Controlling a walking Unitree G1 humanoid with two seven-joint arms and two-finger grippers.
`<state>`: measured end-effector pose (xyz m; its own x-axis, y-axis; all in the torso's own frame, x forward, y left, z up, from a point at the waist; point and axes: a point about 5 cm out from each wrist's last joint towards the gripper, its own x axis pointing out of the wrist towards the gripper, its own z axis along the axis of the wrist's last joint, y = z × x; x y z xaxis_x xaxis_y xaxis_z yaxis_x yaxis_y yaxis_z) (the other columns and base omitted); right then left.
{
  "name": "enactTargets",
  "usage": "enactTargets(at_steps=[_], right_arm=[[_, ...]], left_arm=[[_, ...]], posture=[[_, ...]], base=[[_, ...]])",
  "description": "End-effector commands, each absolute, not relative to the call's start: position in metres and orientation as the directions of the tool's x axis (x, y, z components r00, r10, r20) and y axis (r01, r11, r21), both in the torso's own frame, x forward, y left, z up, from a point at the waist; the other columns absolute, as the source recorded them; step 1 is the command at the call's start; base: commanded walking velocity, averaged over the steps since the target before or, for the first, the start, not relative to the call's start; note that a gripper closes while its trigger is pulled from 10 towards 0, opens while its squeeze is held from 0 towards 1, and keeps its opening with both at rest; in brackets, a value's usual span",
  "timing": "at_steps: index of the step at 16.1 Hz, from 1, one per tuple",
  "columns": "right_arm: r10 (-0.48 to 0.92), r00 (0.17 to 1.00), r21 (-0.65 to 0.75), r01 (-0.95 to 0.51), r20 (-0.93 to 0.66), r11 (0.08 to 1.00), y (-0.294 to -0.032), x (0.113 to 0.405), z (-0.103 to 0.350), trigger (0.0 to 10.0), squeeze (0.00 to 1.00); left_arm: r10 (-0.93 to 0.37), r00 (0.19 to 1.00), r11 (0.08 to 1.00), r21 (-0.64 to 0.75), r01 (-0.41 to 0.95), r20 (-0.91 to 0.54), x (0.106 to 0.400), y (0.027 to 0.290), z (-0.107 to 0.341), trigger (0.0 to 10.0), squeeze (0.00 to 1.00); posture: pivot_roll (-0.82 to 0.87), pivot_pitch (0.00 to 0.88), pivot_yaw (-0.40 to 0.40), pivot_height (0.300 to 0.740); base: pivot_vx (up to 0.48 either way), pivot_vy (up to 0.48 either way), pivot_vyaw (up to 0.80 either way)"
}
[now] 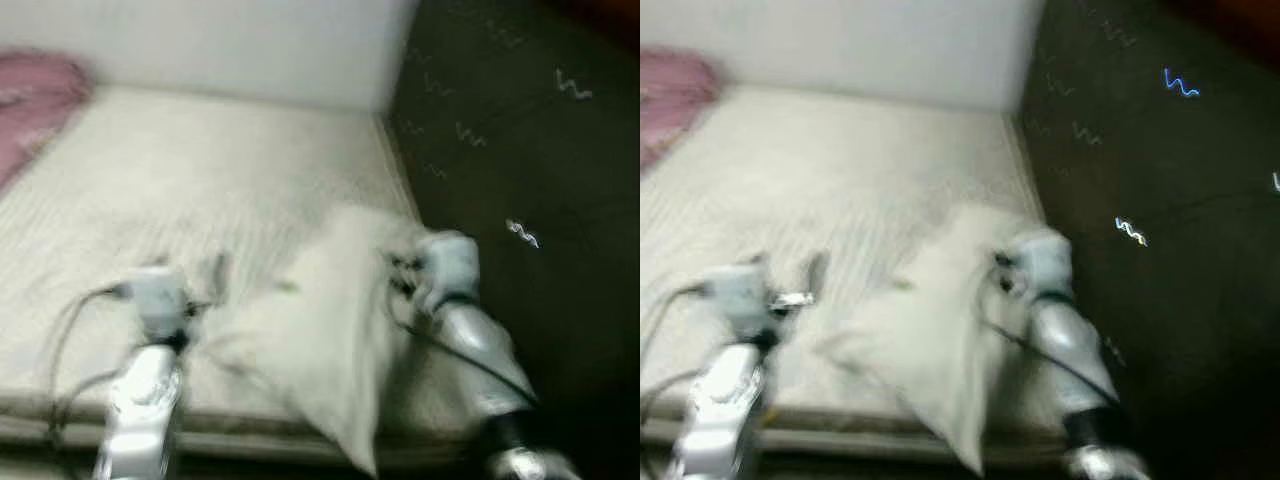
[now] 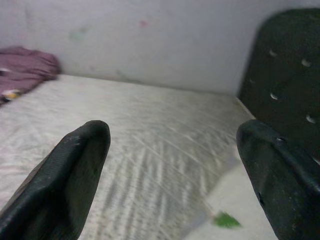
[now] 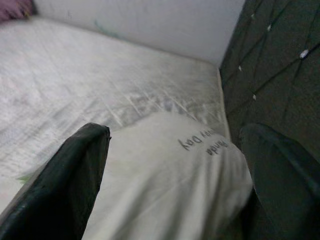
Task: Clean up the room
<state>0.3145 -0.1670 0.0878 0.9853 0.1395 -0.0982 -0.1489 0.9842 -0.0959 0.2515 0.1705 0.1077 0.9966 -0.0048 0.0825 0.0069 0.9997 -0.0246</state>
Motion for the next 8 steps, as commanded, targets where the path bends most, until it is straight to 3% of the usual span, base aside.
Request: enactTargets(at_steps=[1,8], right_arm=[[0.209,0.977,-0.08,-0.212,-0.037,0.974,-0.1416,0.3213,0.1029,10.0,0.0],[0.202,0.979,-0.077,-0.203,-0.022,0.976,-0.1405,0.3241,0.1086,10.0,0.0]], left_arm=[[0.05,0.997,0.999,0.008,-0.051,0.057,0.2471,0.1897,0.104,10.0,0.0],[0.096,0.995,0.995,0.002,-0.096,0.03,0.2457,0.193,0.1001,10.0,0.0]], posture=[[0.0,0.0,-0.062,0.74],[0.0,0.0,-0.065,0.74]], base=[[0.281,0.0,0.0],[0.0,0.0,0.0]])
